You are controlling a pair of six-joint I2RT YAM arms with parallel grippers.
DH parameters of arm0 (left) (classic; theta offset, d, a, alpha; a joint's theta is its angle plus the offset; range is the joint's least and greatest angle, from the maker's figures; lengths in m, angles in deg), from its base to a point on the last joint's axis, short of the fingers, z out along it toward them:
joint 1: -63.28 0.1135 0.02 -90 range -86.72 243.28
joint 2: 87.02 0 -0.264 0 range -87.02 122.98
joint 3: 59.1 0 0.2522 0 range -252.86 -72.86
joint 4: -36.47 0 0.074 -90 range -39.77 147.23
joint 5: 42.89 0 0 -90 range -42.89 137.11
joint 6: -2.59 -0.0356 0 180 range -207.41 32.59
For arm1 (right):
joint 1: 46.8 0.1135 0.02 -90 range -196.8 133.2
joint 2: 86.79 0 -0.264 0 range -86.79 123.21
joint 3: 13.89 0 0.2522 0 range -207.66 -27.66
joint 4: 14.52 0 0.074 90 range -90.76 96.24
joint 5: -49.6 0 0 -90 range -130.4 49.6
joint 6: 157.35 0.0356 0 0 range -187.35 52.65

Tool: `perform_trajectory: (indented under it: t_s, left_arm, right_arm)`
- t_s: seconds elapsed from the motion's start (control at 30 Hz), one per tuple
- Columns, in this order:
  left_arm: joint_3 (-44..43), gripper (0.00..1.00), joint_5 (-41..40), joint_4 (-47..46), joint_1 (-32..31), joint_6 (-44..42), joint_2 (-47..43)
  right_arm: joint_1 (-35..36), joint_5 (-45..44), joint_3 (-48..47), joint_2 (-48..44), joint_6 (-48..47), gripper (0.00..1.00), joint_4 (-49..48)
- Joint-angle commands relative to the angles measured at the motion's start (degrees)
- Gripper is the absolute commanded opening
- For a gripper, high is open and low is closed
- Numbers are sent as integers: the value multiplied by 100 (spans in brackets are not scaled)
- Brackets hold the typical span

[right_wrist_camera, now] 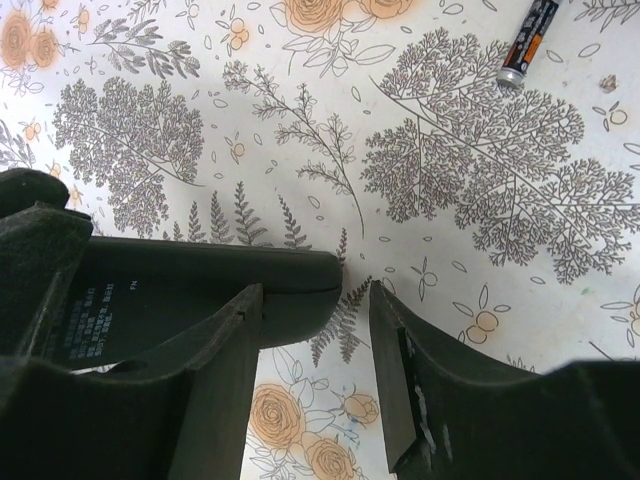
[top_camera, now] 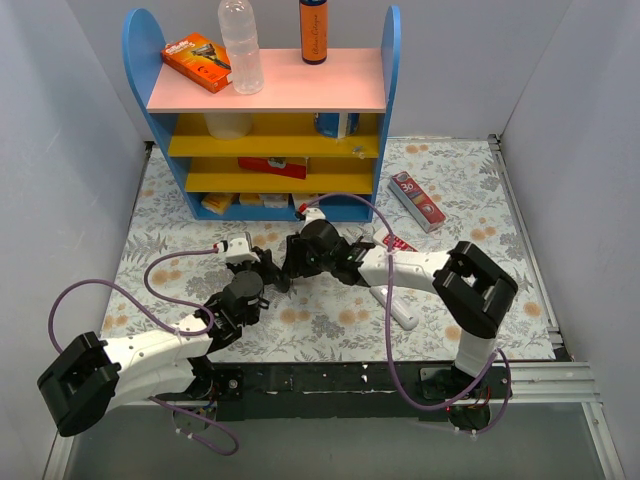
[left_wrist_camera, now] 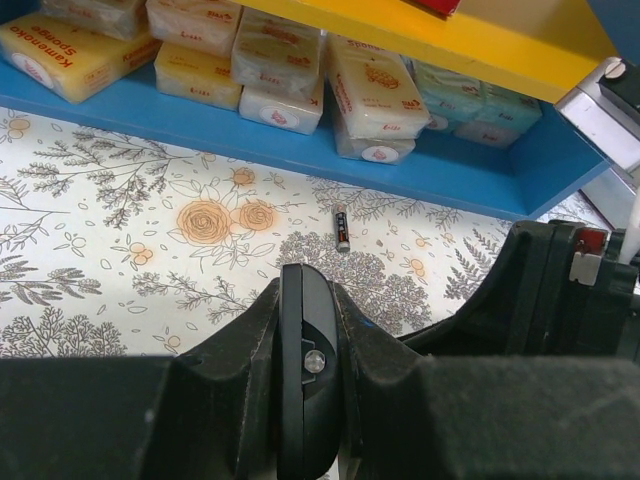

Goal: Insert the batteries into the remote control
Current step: Remove the battery cover from the remote control.

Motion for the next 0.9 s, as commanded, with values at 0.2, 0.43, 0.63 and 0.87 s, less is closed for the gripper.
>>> perform_trajectory:
  t_s: [0.2,0.43,0.63,0.87]
  left_arm:
    - [-274,0,-178,163,-43,78,18]
    - [-318,0,-231,234,-43,122,27]
    - [-318,0,-204,216,-43,157,88]
    - [-317,0,-310,233,-43,219,106]
  right_arm:
    - [-87,31,525,-333,-187,53,181]
    - [-175,13,815,-465,-204,52,119]
    - [-211,84,877,-456,-196,53,-118]
    - [-298,-57,1035,-588,-274,53,-162]
